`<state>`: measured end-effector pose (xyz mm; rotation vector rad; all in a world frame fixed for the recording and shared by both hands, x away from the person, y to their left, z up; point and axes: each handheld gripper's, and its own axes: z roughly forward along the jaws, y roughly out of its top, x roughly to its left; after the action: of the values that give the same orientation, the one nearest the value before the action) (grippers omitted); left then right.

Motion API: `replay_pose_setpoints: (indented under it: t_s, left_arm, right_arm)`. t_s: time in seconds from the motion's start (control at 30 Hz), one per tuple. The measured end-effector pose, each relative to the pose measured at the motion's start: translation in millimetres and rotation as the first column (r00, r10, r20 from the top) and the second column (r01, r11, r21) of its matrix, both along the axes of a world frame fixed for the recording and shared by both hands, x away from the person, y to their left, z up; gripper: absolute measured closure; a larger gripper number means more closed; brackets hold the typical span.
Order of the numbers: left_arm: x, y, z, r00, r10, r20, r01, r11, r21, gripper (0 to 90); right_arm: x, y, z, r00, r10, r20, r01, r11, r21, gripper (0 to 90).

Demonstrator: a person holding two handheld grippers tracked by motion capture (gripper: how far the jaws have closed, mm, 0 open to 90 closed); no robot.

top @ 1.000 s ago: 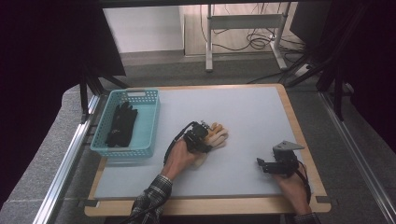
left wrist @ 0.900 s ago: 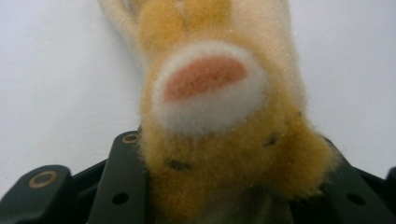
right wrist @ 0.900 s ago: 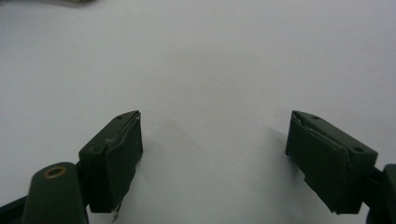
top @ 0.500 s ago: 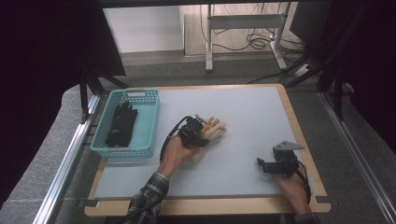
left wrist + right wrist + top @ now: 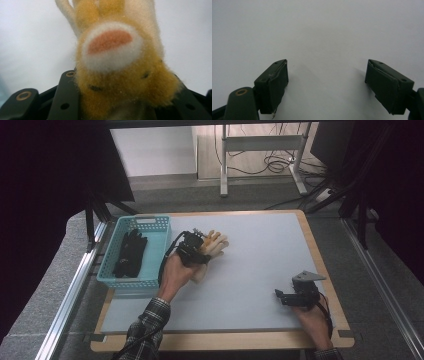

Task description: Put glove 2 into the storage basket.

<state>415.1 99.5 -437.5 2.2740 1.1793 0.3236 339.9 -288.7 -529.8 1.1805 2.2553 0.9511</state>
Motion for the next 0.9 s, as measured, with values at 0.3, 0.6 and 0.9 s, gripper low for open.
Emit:
replay_pose_setpoints:
  t_s: [0.3, 0.6, 0.9]
  left_arm:
    - [8.2, 48.5, 28.2, 0.9897, 0.141, 0.025, -0.141, 0.99, 0.003, 56.9]
    - [10.7, 100.9, 44.2, 0.9575, 0.286, 0.037, -0.286, 0.9583, -0.013, 56.4]
    - [21.2, 146.8, 31.0, 0.9113, 0.412, 0.003, -0.412, 0.9111, 0.019, 56.0]
  right_arm:
    - [0.0, 0.0, 0.0, 1.0, 0.0, 0.0, 0.0, 1.0, 0.0, 18.1]
    - [0.0, 0.0, 0.0, 1.0, 0.0, 0.001, 0.0, 1.0, 0.0, 18.1]
    - [0.0, 0.0, 0.0, 1.0, 0.0, 0.0, 0.0, 1.0, 0.001, 18.1]
